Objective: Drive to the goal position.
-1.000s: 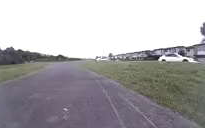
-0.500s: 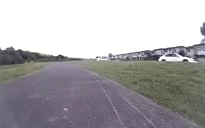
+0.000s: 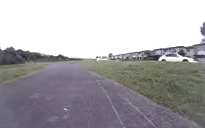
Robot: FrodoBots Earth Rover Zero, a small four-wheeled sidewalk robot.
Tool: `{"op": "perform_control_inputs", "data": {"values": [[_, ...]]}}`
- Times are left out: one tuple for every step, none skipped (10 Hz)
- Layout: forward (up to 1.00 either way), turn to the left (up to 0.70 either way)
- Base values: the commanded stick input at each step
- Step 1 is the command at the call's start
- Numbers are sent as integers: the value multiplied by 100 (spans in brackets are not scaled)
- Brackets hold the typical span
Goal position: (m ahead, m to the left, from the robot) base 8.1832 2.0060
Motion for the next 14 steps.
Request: {"op": "perform_control_inputs", "data": {"values": [[7,0],[7,0],[7,0],[7,0],[7,0],[2,0],[0,0],[0,0],[0,0],[0,0],[0,0],[0,0],[0,0],[0,0]]}}
